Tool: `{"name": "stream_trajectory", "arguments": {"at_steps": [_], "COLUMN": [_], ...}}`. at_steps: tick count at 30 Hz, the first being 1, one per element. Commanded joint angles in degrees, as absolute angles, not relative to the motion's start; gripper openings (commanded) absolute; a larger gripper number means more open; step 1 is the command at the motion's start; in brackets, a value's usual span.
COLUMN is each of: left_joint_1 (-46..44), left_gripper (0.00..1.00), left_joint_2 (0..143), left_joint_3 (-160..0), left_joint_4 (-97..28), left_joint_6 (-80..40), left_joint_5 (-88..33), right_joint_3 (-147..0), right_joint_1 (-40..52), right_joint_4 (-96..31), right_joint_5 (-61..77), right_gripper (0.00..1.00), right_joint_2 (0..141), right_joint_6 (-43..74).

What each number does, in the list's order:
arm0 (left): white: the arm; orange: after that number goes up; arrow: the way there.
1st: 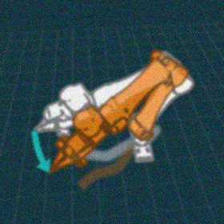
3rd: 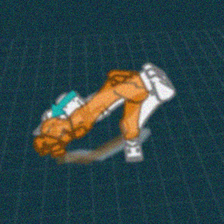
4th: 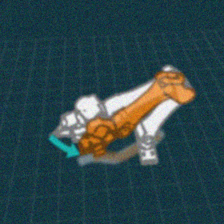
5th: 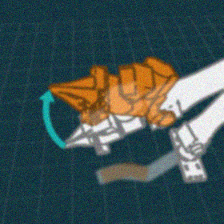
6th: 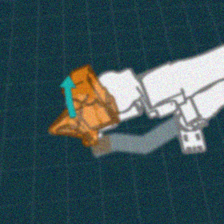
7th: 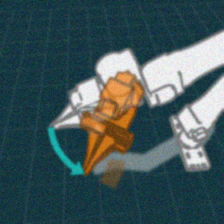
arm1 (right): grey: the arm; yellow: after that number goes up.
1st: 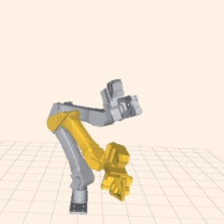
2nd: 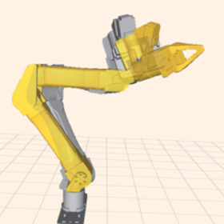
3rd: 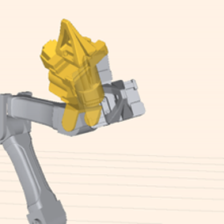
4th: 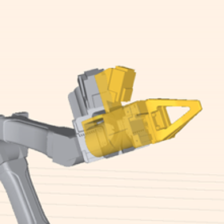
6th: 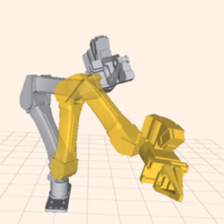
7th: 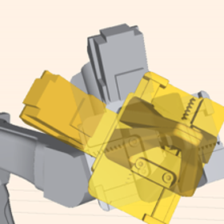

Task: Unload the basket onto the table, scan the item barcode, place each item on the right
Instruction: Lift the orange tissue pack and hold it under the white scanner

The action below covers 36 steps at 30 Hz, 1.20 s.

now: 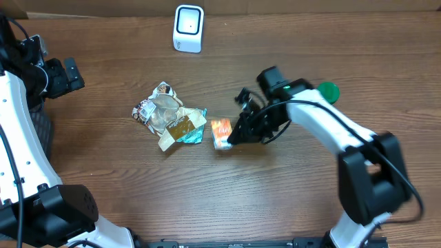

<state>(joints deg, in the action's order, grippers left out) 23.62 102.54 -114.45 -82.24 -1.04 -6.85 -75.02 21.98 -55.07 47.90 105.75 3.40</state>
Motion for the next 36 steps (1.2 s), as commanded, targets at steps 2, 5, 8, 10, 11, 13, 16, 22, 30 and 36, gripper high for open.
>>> {"name": "stream_trajectory", "arguments": {"at_steps": [2,5,8,10,11,13,16,22,30,36], "left_joint_1": [23.11,23.11,23.11,23.11,23.11,23.11,23.11,23.11,23.11,23.11], "left_gripper": [1.0,1.0,1.0,1.0,1.0,1.0,1.0,1.0,1.0,1.0], "left_joint_2": [102.74,102.74,102.74,102.74,102.74,102.74,102.74,102.74,102.74,102.74], "left_joint_3": [-114.37,-114.37,-114.37,-114.37,-114.37,-114.37,-114.37,-114.37,-114.37,-114.37], "left_joint_4": [-82.21,-82.21,-82.19,-82.21,-82.21,-82.21,-82.21,-82.21,-82.21,-82.21], "left_joint_6": [0.23,0.23,0.23,0.23,0.23,0.23,0.23,0.23,0.23,0.23], "left_joint_5": [-7.07,-7.07,-7.07,-7.07,-7.07,-7.07,-7.07,-7.07,-7.07,-7.07], "right_joint_3": [-77.03,-77.03,-77.03,-77.03,-77.03,-77.03,-77.03,-77.03,-77.01,-78.46], "right_joint_1": [18.76,16.03,14.35,13.67,13.34,12.49,12.03,11.92,11.99,16.32], "right_joint_4": [-53.47,-49.47,-45.58,-43.46,-42.22,-39.9,-38.72,-38.61,-38.72,-41.1], "right_joint_5": [62.81,75.42,85.82,88.66,89.41,89.91,89.91,89.91,83.53,53.89], "right_gripper": [0.04,0.04,0.04,0.04,0.04,0.04,0.04,0.04,0.04,0.04], "right_joint_2": [98.94,96.51,96.23,96.23,96.23,96.23,96.23,96.23,96.23,96.25], "right_joint_6": [3.14,3.18,5.17,7.62,9.06,12.73,15.31,15.46,15.46,20.01]}}
